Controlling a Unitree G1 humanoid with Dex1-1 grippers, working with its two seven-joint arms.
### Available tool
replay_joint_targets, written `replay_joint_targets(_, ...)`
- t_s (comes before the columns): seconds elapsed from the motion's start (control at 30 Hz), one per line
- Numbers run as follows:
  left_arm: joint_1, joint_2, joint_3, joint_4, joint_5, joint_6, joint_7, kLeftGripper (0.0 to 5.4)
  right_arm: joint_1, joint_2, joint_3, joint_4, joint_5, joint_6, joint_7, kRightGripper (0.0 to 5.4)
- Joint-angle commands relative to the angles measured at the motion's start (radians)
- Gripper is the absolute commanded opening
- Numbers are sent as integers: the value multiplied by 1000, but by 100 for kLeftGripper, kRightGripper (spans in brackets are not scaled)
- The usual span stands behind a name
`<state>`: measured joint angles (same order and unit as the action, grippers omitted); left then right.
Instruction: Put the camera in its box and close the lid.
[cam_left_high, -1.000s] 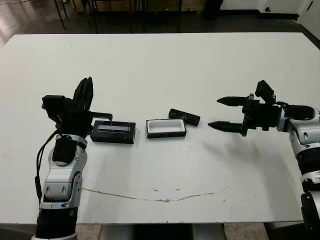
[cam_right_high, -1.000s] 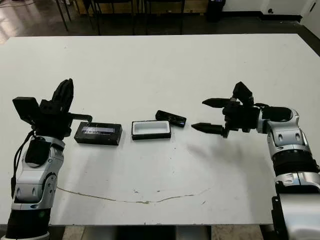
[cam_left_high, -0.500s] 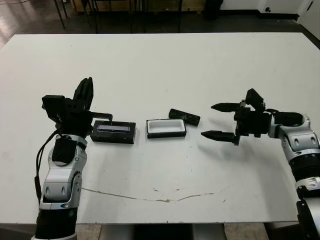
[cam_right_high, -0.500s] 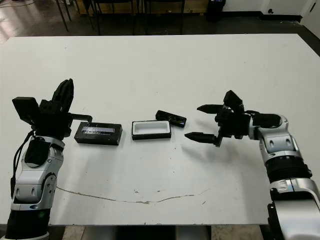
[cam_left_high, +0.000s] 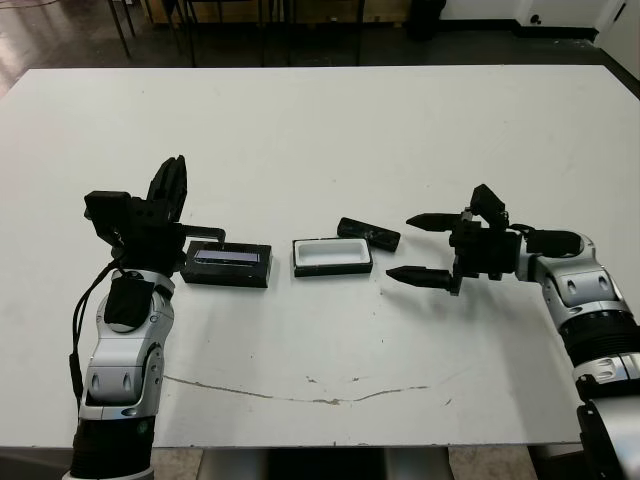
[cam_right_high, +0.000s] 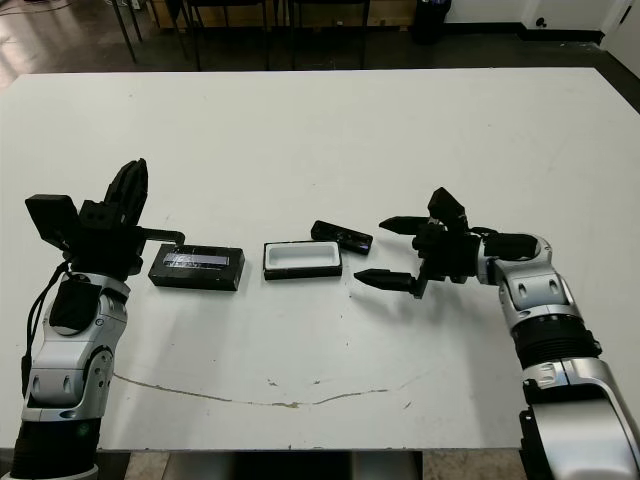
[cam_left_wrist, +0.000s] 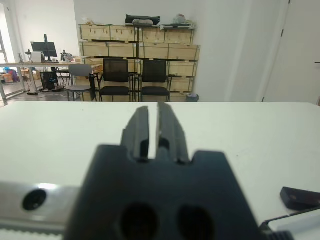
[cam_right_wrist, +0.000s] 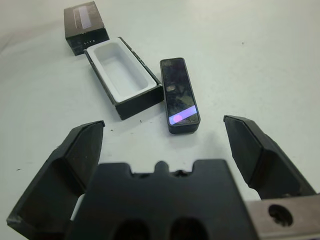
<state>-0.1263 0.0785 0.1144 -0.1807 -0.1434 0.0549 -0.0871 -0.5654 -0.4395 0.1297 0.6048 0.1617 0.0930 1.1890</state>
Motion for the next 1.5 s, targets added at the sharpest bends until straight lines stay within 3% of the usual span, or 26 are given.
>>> replay_joint_targets(0.03,15,13,7,12,1,10,-3,0,10,5,8,32,-25,-7,-32,539)
replay_joint_targets(0.43,9,22,8,16,4,10,-11,0,-56,27,28,133,-82,-19,-93,525)
replay_joint_targets(0.7,3,16,3,13,3,22,-6,0,-88,43,59,165,-127,-27,-114,362)
replay_joint_targets(0.77,2,16,-1,11,7,25,-5,0,-94,44,72,165,-141,-30,-118,362)
replay_joint_targets(0.87,1,15,-5,10,10,26,-3,0,-101,51,90,166,-157,-36,-112,408)
replay_joint_targets(0.93,1,17,-5,9,11,27,-3,0,-104,55,103,165,-164,-34,-107,398)
replay_joint_targets(1.27,1,15,-5,14,14,25,-2,0,-114,96,135,233,-189,-94,-132,185)
replay_joint_targets(1.5,-5,14,-4,21,12,28,1,0,-111,112,114,311,-177,-184,-151,43)
